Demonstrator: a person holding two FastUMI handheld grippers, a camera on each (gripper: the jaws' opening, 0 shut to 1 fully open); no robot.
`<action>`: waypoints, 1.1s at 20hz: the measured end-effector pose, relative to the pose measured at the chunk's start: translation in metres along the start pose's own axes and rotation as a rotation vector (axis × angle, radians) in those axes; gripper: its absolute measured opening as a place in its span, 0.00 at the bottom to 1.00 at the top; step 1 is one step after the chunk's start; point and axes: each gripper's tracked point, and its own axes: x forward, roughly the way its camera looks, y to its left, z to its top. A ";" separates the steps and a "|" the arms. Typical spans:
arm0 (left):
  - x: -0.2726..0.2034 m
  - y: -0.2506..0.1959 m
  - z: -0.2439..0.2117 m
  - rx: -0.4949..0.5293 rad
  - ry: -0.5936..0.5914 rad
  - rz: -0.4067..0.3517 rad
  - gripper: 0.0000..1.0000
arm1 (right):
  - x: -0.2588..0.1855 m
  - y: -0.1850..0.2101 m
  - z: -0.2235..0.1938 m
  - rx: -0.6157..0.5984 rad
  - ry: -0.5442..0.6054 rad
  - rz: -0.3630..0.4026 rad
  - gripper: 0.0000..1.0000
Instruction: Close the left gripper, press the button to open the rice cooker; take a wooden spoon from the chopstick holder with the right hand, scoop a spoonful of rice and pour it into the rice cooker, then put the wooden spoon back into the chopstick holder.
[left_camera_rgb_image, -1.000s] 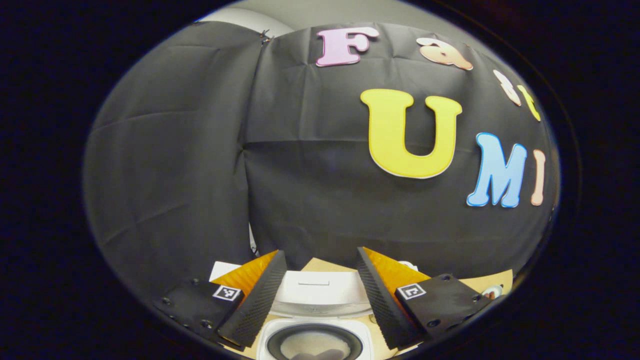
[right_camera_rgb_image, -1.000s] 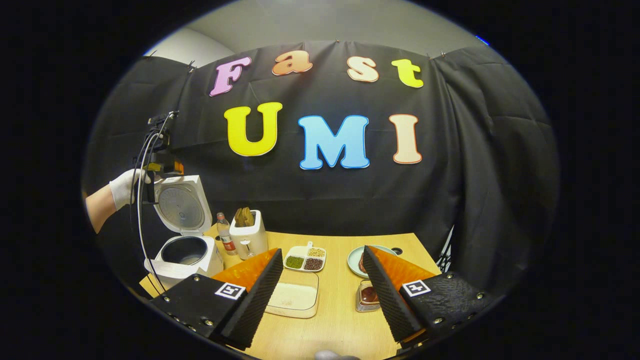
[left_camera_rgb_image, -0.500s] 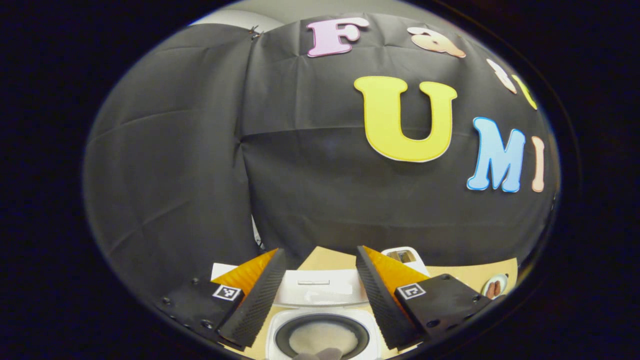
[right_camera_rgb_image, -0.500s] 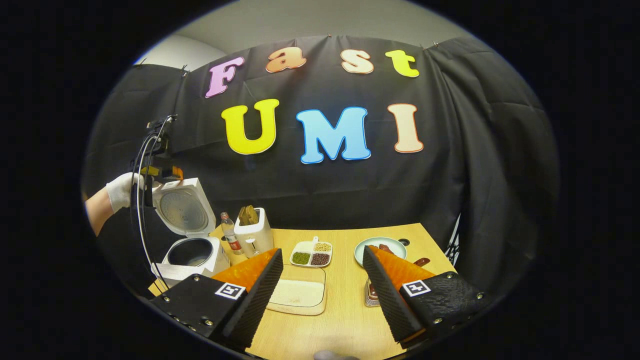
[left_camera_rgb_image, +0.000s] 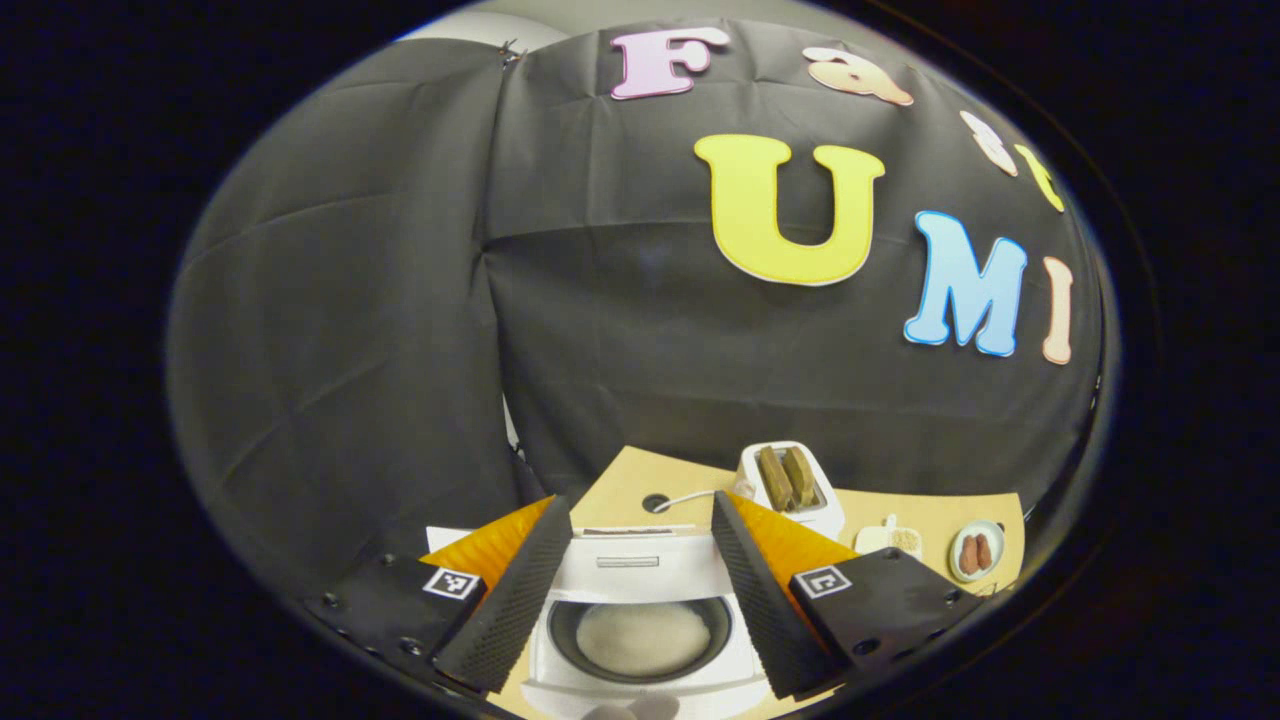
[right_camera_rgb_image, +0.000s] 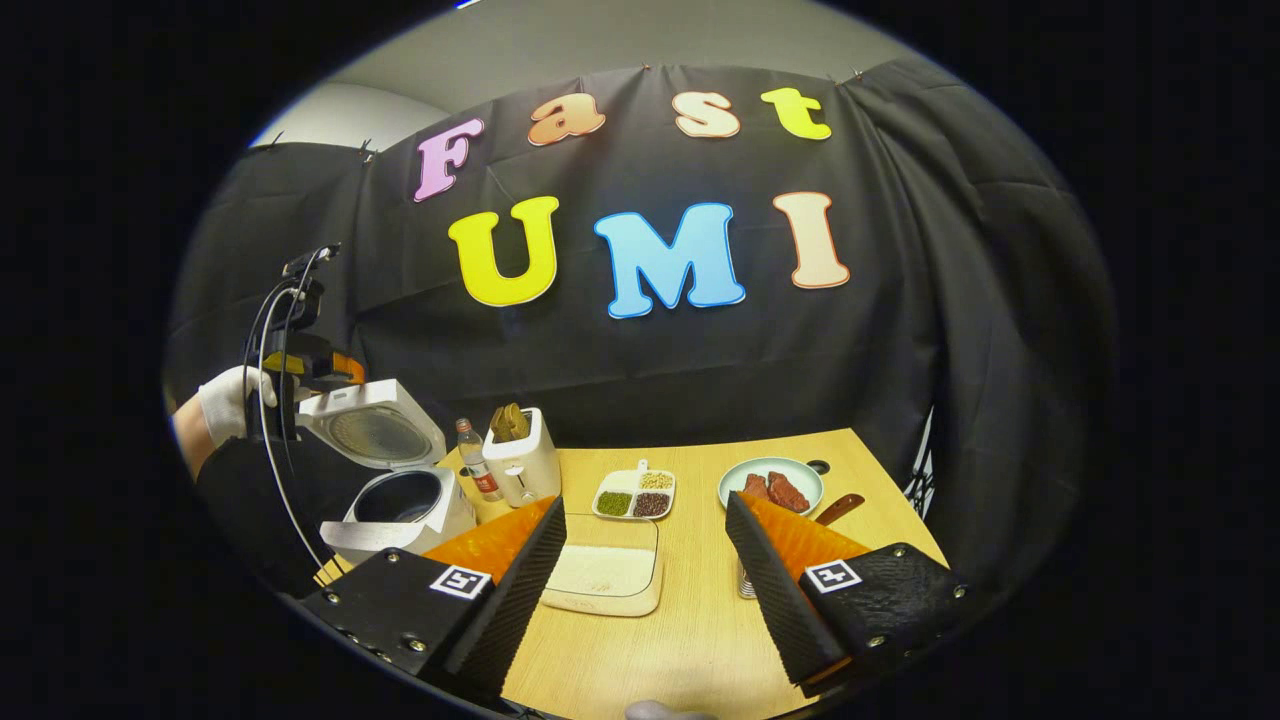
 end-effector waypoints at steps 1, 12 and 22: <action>0.000 0.000 -0.005 0.001 0.014 0.001 0.98 | -0.002 -0.001 0.001 0.005 -0.001 0.002 0.98; 0.015 -0.020 -0.087 -0.013 0.210 -0.018 0.96 | -0.017 -0.008 -0.026 0.006 0.044 0.012 0.98; 0.015 -0.018 -0.154 0.003 0.340 -0.023 0.97 | -0.023 -0.009 -0.048 0.032 0.084 0.005 0.99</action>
